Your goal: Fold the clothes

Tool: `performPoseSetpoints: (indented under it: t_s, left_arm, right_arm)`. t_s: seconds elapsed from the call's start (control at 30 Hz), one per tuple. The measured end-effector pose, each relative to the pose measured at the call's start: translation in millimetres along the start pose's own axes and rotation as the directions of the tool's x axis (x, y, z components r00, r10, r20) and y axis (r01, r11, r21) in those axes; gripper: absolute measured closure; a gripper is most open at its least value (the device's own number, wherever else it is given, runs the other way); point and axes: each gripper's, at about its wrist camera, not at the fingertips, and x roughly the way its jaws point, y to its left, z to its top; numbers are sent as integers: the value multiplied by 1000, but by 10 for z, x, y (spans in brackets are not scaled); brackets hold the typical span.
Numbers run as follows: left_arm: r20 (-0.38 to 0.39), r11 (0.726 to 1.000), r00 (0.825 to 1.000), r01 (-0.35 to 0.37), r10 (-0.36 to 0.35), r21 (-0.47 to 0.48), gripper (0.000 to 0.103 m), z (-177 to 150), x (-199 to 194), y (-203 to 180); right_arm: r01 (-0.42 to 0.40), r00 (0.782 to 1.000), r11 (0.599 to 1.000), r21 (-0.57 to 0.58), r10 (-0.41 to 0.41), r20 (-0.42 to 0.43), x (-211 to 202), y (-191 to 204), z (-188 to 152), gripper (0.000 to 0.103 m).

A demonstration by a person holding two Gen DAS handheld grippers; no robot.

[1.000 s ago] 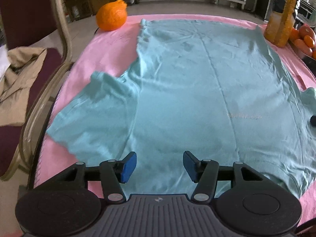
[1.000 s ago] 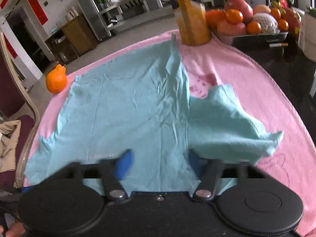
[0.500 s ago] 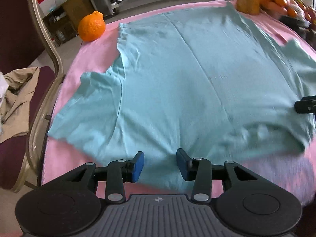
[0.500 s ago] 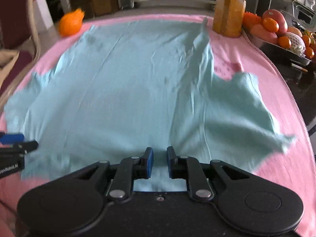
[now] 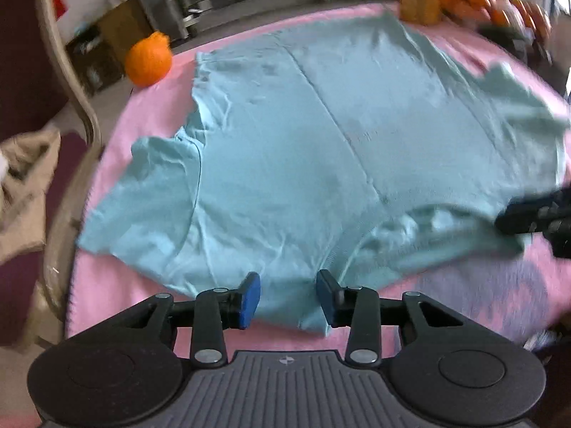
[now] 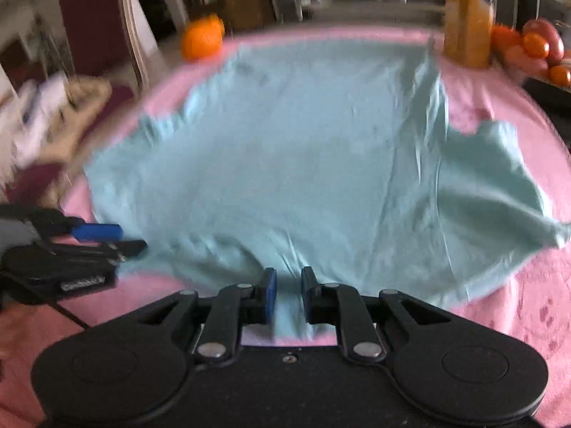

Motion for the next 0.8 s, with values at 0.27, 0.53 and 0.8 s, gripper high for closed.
performPoseSetpoints:
  t_s: [0.27,0.53,0.8]
  left_arm:
    - [94,997,994,63,-58,-51,67,168,-322,78]
    - [119,988,985,132,-123,-74,58,701,-384,9]
    - [45,980,981,192,-190,-46,58,524,-16,-238]
  right_arm:
    - [-76,990,976,204,50,131,-489,-426,-41,83]
    - [-181,925,778,602,-74,373,-1153,-1399,150,44]
    - [-54,963,546,836,-194,189,-653,-2107,-80,62]
